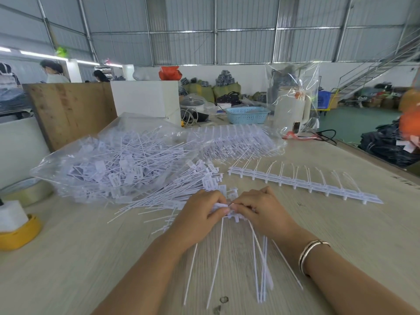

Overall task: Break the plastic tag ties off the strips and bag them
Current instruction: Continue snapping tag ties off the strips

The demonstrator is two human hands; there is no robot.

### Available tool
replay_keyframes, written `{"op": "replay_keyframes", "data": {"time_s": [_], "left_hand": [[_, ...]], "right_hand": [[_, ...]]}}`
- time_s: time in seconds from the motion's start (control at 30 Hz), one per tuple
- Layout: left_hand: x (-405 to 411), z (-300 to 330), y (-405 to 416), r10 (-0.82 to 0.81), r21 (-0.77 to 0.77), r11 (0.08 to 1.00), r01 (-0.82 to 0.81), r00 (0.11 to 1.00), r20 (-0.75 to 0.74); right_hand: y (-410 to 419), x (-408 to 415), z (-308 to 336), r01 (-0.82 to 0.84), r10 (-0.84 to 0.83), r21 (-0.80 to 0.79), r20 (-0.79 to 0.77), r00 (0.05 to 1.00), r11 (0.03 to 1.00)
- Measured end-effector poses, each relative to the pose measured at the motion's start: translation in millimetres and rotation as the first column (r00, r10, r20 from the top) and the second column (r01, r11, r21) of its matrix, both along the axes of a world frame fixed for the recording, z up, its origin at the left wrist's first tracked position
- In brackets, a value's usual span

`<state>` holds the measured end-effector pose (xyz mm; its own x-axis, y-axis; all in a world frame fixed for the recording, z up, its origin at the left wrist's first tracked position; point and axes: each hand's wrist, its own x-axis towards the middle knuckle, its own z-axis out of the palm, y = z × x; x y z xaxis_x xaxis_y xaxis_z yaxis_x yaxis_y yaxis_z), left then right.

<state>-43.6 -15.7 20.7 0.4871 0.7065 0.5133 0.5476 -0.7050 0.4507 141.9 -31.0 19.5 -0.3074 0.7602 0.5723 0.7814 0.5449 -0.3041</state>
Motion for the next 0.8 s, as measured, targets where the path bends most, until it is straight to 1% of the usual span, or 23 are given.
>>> {"op": "replay_keyframes", "data": {"time_s": [0.1,0.33,0.4,0.47,0.53,0.57,0.63,0.7,0.8], "left_hand": [[0,-1,0,0.002,0.007,1.0,-0.002,1.0,-0.004],[-1,0,2,0.029,0.006,1.0,-0.029,1.0,0.006],[0,2,1,0.0,-0.017,1.0,0.001,1.0,0.027],[-2,3,-1,-0.048,-0.055,0.997,0.052,0.996,0.074],[-3,4,-3,-0.083,-0.095,0.991,0.093,0.991,0.101],[-3,4,-4,-0.09,-0.104,0.99,0.099,0.991,0.095],[-2,3,-3,-0.069,-0.074,0.995,0.072,0.997,0.043],[-1,1,-2,-0.013,-0.037,0.999,0.013,1.0,-0.015],[-2,-1,1,0.09,-0.028,0.995,-0.091,0.995,-0.031]], "right_hand": [[0,1,0,-0.016,0.016,-0.002,-0.016,1.0,1.0],[-1,1,1,-0.02,0.021,-0.009,0.004,1.0,1.0],[-3,4,4,-0.066,0.066,-0.04,0.006,0.998,0.997],[-4,9,7,-0.145,0.141,-0.087,-0.05,0.989,0.986],[-4,17,12,-0.172,0.152,-0.12,-0.156,0.976,0.978],[-4,21,15,-0.167,0.143,-0.119,-0.185,0.972,0.979],[-2,27,16,-0.135,0.117,-0.105,-0.164,0.979,0.985],[-1,27,13,-0.099,0.086,-0.117,-0.117,0.989,0.988],[2,21,7,-0.092,0.083,-0.137,-0.068,0.994,0.986]]}}
